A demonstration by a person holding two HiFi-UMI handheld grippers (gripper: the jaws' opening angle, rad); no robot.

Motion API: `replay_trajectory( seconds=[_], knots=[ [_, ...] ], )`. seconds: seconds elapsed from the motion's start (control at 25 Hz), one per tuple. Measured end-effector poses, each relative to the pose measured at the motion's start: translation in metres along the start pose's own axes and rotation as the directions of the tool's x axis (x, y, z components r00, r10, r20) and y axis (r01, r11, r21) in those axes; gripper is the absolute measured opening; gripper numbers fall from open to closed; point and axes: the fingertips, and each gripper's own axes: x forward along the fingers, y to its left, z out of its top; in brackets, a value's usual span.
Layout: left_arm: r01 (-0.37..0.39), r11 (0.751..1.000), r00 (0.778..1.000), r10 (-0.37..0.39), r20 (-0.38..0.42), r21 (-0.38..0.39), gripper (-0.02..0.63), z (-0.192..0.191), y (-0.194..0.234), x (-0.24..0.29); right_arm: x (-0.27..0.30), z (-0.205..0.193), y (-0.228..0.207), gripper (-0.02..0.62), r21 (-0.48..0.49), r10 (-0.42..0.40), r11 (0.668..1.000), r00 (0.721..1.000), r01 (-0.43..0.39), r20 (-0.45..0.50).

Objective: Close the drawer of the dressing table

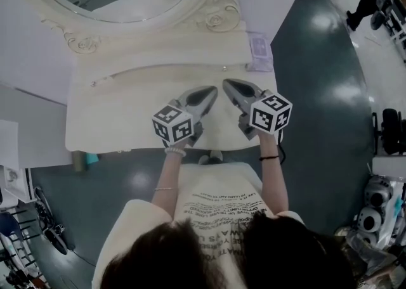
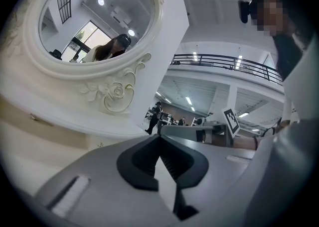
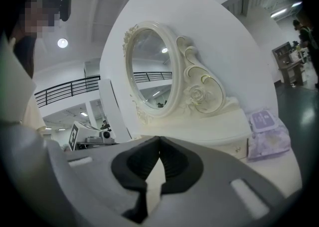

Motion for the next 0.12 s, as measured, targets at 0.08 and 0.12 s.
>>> replay_trajectory(
  seconds=[0.08, 0.12],
  knots=[
    [0.001, 1.000, 1.000, -0.001, 0.000, 0.000, -0.002, 0.0000, -0.0017, 0.0001, -0.0014, -0.0006, 0.0001, 0.003, 0.001, 0.000, 1.000, 1.000, 0.000, 0.000],
    [0.002, 1.000, 1.000, -0.002, -0.001, 0.000, -0.002, 0.0000, -0.0025, 0.0003, -0.0022, -0.0010, 0.0001, 0.003, 0.002, 0.000, 1.000, 1.000, 0.000, 0.000]
  ],
)
